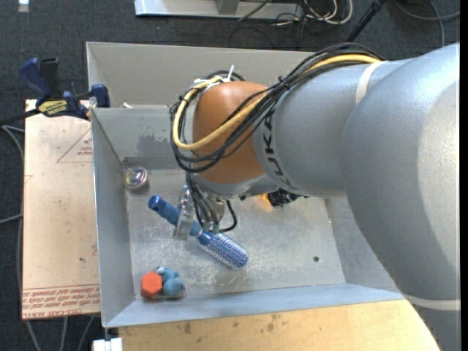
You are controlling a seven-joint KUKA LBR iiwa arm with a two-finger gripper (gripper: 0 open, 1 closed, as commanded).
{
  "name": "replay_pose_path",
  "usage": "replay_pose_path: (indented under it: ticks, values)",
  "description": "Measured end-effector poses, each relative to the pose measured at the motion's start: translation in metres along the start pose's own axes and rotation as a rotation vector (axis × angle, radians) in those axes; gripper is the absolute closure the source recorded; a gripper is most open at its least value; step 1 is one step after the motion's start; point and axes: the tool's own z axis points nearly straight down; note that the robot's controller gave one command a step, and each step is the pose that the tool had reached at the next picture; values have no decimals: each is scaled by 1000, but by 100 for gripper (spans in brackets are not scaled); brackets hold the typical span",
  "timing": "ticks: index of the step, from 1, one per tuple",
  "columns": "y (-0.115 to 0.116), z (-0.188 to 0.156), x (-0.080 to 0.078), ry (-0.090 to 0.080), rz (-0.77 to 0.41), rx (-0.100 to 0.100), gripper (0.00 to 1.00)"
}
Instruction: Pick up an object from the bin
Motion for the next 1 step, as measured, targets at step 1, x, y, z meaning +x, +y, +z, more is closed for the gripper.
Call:
replay_pose_path:
  ticks: [1]
  values:
    - [1, -39, -1, 0, -3, 0, 100]
